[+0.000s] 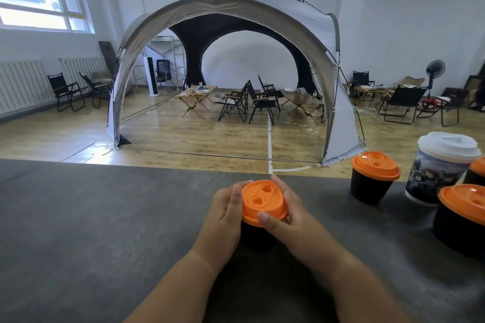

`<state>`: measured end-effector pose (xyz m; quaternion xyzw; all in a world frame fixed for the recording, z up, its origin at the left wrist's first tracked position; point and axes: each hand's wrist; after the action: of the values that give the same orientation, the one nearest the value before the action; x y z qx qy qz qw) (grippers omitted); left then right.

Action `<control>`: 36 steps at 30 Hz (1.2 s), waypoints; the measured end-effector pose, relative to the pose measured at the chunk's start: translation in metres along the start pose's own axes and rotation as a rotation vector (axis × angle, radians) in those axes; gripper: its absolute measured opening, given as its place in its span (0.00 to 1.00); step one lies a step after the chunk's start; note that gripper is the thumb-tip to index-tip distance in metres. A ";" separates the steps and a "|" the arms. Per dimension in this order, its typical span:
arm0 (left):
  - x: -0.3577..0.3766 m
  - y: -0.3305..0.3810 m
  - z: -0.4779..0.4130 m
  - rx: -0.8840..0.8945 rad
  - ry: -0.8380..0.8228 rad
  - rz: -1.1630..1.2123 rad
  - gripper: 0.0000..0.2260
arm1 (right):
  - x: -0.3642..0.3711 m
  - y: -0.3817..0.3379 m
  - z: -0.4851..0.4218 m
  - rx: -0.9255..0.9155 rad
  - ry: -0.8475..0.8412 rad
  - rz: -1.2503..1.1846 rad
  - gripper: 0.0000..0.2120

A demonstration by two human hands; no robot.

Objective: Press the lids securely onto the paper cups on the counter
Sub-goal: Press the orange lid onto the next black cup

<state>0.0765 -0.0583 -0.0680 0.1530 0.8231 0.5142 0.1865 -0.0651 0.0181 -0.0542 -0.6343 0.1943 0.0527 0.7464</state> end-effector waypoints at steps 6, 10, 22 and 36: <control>-0.001 0.006 0.002 -0.077 -0.111 0.145 0.22 | -0.001 0.000 -0.001 -0.002 0.075 -0.064 0.43; -0.001 0.001 0.001 -0.148 -0.189 0.297 0.29 | -0.008 0.006 -0.007 0.034 0.179 -0.395 0.38; 0.003 0.004 -0.001 -0.200 -0.056 0.508 0.26 | -0.004 0.000 -0.010 0.005 0.173 -0.643 0.25; 0.004 0.005 -0.001 -0.195 -0.076 0.469 0.27 | -0.003 -0.001 -0.007 0.014 0.171 -0.690 0.23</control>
<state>0.0727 -0.0552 -0.0635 0.3400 0.7039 0.6144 0.1071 -0.0694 0.0115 -0.0534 -0.6596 0.0309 -0.2573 0.7055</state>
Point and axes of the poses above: each hand's wrist, its own z-axis away from the middle knuckle, its own x-axis out of the palm, y = z × x, and after that the axes turned 12 degrees about x, right-handed
